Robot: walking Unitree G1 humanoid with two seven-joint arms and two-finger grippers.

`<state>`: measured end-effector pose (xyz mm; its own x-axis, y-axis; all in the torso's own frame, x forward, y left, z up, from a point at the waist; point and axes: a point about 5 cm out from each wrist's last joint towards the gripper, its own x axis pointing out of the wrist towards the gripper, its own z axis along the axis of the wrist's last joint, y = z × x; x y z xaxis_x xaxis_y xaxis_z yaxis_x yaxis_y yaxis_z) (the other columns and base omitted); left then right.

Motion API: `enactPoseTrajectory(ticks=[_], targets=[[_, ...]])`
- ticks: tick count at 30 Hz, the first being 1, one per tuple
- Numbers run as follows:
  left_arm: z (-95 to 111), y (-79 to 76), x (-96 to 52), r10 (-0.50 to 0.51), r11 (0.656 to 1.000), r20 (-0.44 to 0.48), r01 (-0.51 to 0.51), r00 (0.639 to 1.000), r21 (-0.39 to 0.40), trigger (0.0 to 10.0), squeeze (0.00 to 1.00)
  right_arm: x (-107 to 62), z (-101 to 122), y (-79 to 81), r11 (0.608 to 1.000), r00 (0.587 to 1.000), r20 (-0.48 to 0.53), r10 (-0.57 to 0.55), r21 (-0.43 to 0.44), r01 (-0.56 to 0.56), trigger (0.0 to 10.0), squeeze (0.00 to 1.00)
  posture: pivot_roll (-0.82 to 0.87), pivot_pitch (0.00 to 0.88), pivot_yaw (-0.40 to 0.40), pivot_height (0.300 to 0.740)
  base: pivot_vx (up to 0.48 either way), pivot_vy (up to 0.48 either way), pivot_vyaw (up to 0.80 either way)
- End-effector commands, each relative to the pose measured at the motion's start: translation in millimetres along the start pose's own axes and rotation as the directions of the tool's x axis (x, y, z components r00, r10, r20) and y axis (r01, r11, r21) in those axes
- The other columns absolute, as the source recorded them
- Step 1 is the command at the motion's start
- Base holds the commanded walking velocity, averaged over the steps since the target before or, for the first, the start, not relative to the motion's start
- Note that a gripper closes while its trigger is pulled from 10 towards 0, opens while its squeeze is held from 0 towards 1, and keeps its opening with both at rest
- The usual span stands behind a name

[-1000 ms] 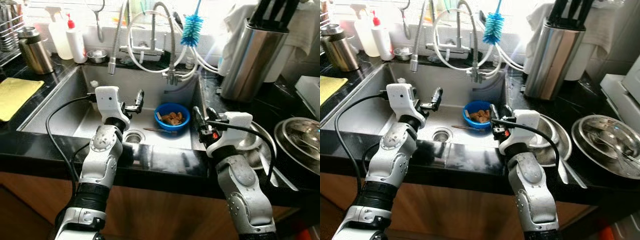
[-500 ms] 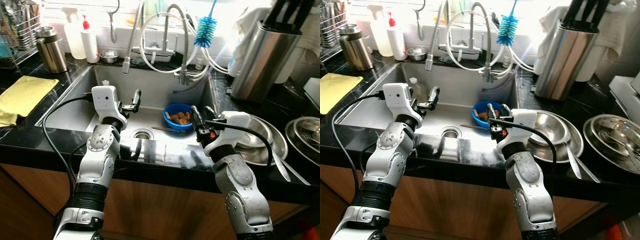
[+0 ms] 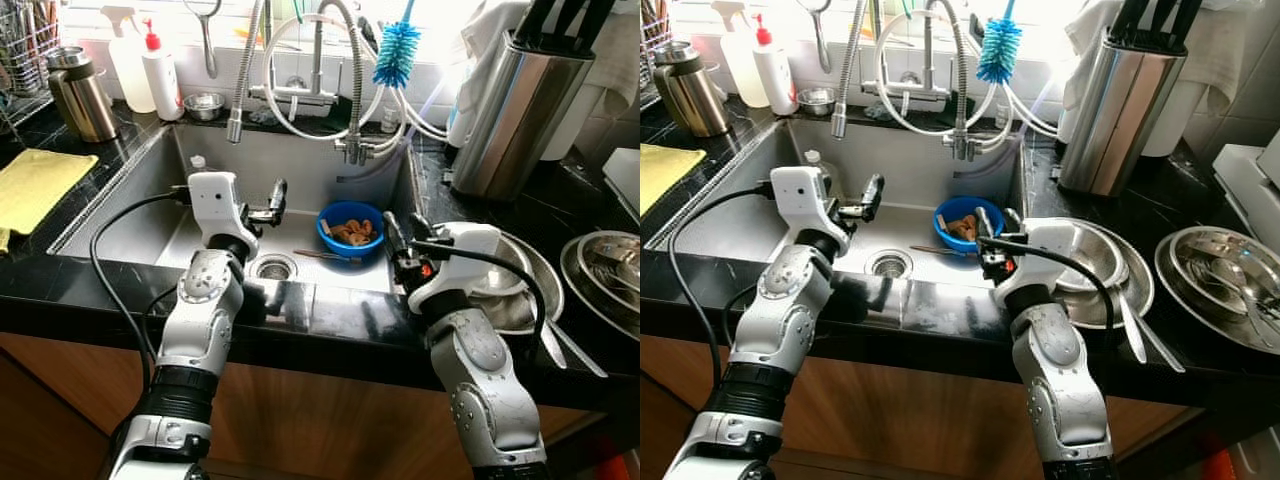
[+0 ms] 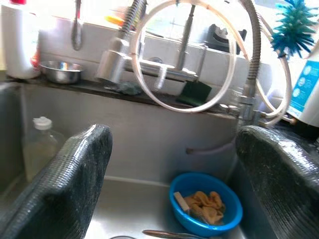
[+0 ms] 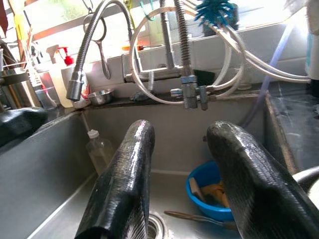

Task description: Kitchen organization

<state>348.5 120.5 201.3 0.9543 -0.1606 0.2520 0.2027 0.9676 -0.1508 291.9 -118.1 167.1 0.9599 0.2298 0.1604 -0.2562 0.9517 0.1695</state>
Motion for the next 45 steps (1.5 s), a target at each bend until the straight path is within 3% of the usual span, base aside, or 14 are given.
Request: enactPoseTrajectory(ticks=[1, 9, 45], targets=[[5.8, 1.6, 1.3, 0.001, 1.000, 0.008, -0.001, 1.000, 0.004, 10.0, 0.00, 2.4, 1.5, 3.3, 1.000, 1.000, 0.008, 0.007, -0.002, -0.007, 10.0, 0.00, -0.04, 0.035, -0.035, 0.740, 0.000, 0.480, 0.00], [6.4, 1.5, 1.4, -0.004, 1.000, 0.012, 0.004, 1.000, 0.013, 10.0, 0.00, 2.6, 1.1, 3.6, 1.000, 1.000, 0.009, 0.007, -0.002, -0.007, 10.0, 0.00, -0.04, 0.035, -0.034, 0.740, 0.000, 0.480, 0.00], [12.5, -4.1, 1.4, -0.049, 0.999, 0.044, 0.048, 0.998, 0.020, 10.0, 0.00, 3.6, 2.0, -0.1, 0.999, 0.999, 0.027, -0.032, 0.017, 0.032, 10.0, 0.00, -0.03, 0.035, -0.027, 0.740, 0.000, 0.000, 0.00]])
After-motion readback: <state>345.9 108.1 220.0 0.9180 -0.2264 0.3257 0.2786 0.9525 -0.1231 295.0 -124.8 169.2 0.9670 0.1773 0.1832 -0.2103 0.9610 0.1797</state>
